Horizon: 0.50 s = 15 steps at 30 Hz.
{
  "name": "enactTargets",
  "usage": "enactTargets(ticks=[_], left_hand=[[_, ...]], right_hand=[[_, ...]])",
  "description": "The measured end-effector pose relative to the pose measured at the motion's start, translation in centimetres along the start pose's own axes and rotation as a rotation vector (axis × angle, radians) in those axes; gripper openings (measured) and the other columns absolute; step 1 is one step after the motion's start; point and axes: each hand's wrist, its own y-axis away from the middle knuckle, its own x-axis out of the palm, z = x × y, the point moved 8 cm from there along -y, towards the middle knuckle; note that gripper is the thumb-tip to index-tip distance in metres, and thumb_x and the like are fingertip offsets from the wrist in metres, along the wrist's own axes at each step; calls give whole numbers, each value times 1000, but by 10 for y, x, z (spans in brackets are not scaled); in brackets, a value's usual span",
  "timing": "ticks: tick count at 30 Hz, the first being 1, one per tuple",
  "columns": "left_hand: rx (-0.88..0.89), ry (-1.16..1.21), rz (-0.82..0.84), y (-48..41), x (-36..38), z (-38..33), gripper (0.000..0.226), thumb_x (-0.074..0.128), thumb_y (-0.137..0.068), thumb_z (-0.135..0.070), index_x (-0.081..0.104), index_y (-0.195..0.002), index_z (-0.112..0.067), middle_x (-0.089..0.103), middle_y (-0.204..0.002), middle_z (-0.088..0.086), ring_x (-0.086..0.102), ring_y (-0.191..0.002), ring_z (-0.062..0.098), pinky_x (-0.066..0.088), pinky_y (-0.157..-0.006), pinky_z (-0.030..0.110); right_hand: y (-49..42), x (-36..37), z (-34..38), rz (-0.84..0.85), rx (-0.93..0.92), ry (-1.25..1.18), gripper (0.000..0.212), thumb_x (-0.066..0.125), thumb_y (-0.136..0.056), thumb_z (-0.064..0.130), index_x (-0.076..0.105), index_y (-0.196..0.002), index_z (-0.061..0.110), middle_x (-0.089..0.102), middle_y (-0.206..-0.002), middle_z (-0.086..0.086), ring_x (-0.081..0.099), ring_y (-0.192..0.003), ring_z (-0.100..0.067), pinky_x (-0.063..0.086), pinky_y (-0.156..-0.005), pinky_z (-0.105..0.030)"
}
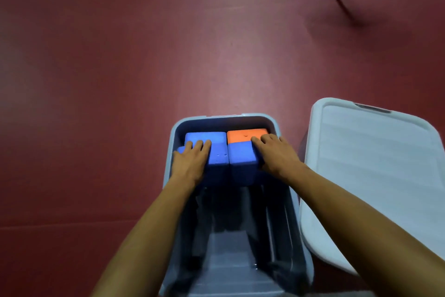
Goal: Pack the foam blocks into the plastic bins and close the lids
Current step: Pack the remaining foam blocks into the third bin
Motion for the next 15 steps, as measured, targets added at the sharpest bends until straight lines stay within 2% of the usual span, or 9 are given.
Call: enactTargets(ticks=[6,8,10,12,15], left_hand=[[-10,-34,18,-34,48,-6,72,62,-86,-15,27,-148,-25,45,-132,-1,44,-120,29,45,-94,56],[0,-39,-41,-42,54,-6,72,62,-87,-16,28,-150,-25,45,-136,0,44,-122,30,42,-98,58],[13,-19,-66,-51,58,2,82,69,-83,-21,28,-153,-26,42,-144,5,43,-127,32,42,-98,57],[30,-10,-8,-51,70,7,95,74,-82,-26,18,-158,-29,31,-156,10,35,-139,35,41,-103,56],[-16,17,56,-32,99,-4,103,67,-90,-22,-8,-159,-29,-1,-166,15,5,-152,39,29,-114,56]], right_hand=[[-28,50,-3,-35,24,104,77,73,-79,36,40,-145,17,50,-130,-8,46,-120,-32,30,-105,-49],[-32,59,-5,-111,21,144,80,76,-74,33,45,-145,13,53,-127,-10,50,-115,-33,29,-105,-53],[-31,67,-9,-181,21,145,81,75,-74,28,44,-147,10,51,-133,-13,50,-117,-35,26,-108,-54],[-24,76,-10,-194,15,141,80,71,-81,23,37,-152,9,44,-145,-17,45,-126,-38,19,-117,-55],[-13,89,-2,-132,30,196,75,58,-92,16,24,-158,6,30,-156,-28,36,-137,-46,8,-121,-60]])
